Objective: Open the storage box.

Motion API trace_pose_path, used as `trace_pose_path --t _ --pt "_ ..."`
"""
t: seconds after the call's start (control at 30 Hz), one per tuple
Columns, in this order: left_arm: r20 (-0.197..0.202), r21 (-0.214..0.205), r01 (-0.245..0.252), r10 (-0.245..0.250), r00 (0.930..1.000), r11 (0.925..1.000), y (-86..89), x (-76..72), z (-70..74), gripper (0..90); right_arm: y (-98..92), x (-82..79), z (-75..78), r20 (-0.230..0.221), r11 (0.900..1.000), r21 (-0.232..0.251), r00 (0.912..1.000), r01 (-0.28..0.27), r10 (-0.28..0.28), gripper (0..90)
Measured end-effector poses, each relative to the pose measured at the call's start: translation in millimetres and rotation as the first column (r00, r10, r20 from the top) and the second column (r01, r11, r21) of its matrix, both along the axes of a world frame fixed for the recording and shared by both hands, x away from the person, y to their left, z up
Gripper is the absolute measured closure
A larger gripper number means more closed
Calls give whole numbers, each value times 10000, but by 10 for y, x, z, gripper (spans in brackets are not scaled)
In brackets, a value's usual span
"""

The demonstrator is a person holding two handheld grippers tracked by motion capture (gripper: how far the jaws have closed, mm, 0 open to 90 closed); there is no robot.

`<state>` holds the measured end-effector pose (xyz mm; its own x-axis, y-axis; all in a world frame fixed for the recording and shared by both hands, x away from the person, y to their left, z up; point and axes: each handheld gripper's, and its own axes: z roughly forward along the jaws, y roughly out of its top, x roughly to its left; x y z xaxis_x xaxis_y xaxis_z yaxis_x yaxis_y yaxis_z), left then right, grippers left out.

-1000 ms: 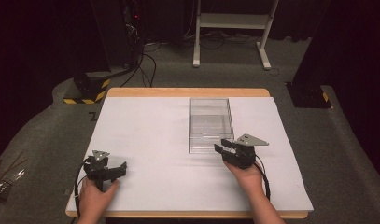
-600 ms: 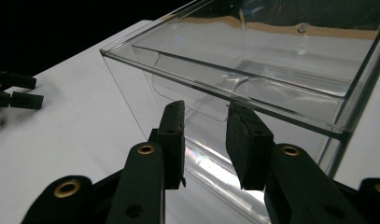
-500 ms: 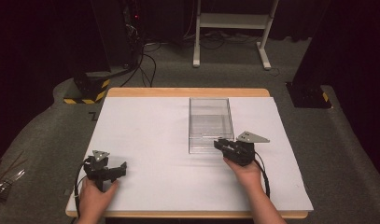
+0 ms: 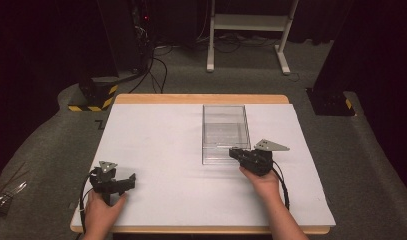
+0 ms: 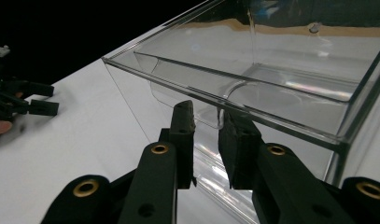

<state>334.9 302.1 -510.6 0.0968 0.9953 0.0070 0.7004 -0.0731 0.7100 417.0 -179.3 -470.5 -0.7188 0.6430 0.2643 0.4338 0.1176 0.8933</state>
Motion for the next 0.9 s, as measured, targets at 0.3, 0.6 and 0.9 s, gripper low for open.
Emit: trace_pose_path --t 0.3,0.6,0.9 --pt "2 1 -2 2 10000 10000 0 0 0 4 -76 31 -19 -197 9982 458 9990 -396 406 805" --pt "3 2 -1 1 10000 10000 0 -1 0 4 -95 5 -11 -105 9979 364 9984 -543 548 814" --pt "3 -1 -3 3 10000 10000 0 0 0 4 -108 -52 -7 -45 9974 305 9979 -648 649 818"
